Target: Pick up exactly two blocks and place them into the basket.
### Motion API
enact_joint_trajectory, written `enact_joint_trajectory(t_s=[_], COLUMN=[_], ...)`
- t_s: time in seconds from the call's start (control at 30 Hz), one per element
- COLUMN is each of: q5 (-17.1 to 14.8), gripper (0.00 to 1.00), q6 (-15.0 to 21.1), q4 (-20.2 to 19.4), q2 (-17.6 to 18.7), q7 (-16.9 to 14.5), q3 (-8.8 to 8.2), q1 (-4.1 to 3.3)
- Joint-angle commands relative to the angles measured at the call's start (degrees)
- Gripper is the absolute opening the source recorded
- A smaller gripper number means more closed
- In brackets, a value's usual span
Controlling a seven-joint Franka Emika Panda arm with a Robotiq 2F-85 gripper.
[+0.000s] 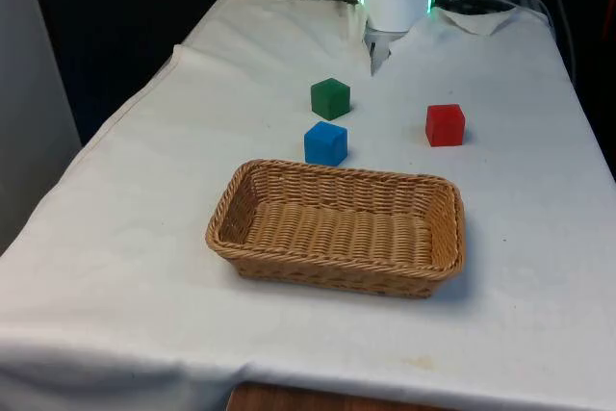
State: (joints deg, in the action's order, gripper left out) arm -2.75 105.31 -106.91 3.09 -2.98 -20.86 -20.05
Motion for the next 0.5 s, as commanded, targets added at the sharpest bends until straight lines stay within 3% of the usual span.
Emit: enact_joint_trajectory(t_s=[0.0, 0.47], q5=[0.0, 0.6], gripper=[1.0, 1.0], q6=[1.4, 7.4], q4=[-1.1, -6.6], q2=[-0.2, 0.3], q7=[-0.2, -1.5], q3=[-0.11, -0.97], q1=[0.11, 0.57])
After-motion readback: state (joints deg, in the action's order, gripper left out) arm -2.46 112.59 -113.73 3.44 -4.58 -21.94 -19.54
